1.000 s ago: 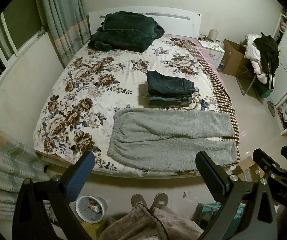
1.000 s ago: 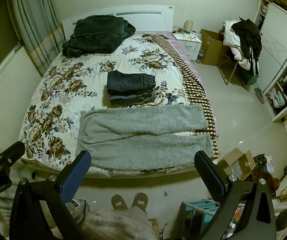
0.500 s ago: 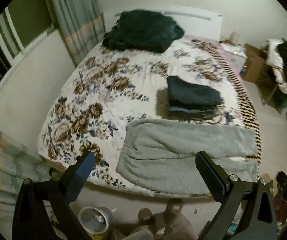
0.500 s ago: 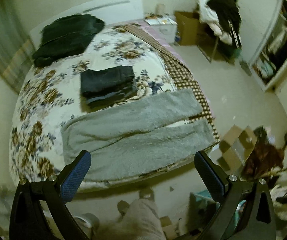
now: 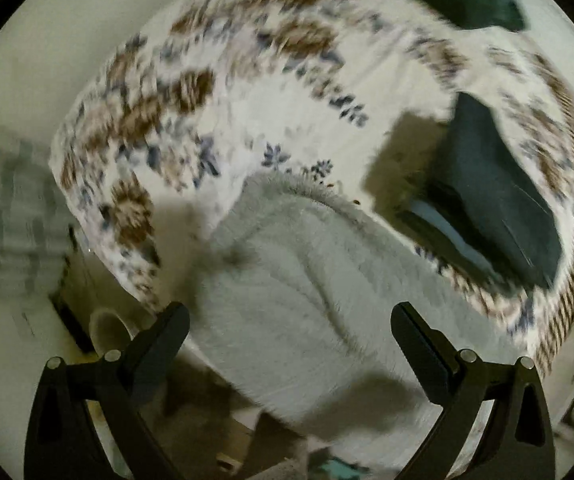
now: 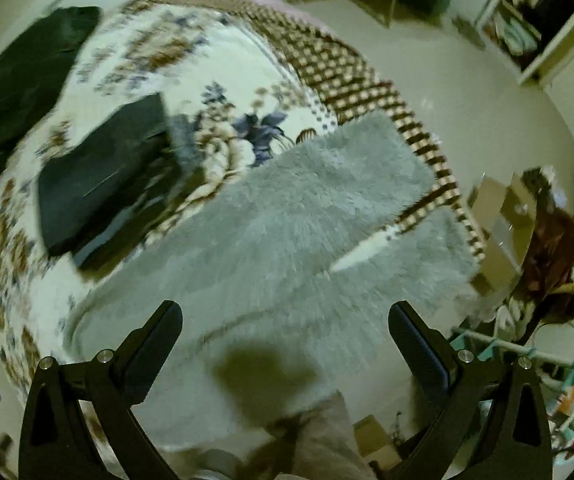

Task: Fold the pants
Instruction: 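Lower both grippers onto the grey pants' waistband and grasp its edge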

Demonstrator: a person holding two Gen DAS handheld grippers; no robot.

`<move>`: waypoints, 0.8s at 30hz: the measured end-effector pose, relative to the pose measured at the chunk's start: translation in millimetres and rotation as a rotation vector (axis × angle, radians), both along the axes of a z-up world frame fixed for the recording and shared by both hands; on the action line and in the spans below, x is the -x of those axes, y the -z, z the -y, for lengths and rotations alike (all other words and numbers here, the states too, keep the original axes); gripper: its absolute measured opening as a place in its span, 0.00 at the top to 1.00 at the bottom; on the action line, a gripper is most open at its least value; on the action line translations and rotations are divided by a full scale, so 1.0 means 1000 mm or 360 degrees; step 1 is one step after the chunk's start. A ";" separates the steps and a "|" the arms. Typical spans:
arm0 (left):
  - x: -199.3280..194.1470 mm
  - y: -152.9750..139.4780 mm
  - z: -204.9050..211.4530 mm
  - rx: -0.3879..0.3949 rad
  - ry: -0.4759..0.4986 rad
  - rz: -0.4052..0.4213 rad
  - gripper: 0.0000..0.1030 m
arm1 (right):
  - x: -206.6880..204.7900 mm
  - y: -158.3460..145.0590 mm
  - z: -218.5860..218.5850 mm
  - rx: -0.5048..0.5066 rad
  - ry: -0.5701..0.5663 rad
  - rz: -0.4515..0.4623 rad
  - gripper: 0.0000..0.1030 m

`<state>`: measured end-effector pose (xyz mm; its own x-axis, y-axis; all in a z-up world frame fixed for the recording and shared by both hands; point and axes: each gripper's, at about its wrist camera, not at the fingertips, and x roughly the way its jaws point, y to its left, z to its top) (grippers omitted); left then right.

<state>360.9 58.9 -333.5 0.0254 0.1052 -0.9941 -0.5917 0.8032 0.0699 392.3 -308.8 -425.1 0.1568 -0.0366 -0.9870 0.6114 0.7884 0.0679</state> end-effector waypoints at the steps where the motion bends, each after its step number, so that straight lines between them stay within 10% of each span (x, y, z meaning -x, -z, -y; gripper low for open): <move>1: -0.013 0.021 -0.003 0.0028 -0.0058 -0.0040 0.00 | -0.015 0.017 0.006 -0.0013 0.0024 -0.0029 0.00; 9: -0.090 0.156 -0.014 0.0138 -0.0317 -0.0241 0.00 | -0.122 0.160 0.089 -0.0042 0.0252 -0.0201 0.00; 17: -0.121 0.248 -0.034 0.0185 -0.0454 -0.0355 0.06 | -0.159 0.234 0.117 -0.0139 0.0369 -0.0328 0.00; 21: -0.124 0.263 -0.042 0.0240 -0.0473 -0.0294 0.63 | -0.177 0.257 0.112 -0.0208 0.0366 -0.0355 0.05; 24: -0.119 0.259 -0.049 0.0235 -0.0462 -0.0185 0.93 | -0.184 0.267 0.108 -0.0222 0.0337 -0.0389 0.31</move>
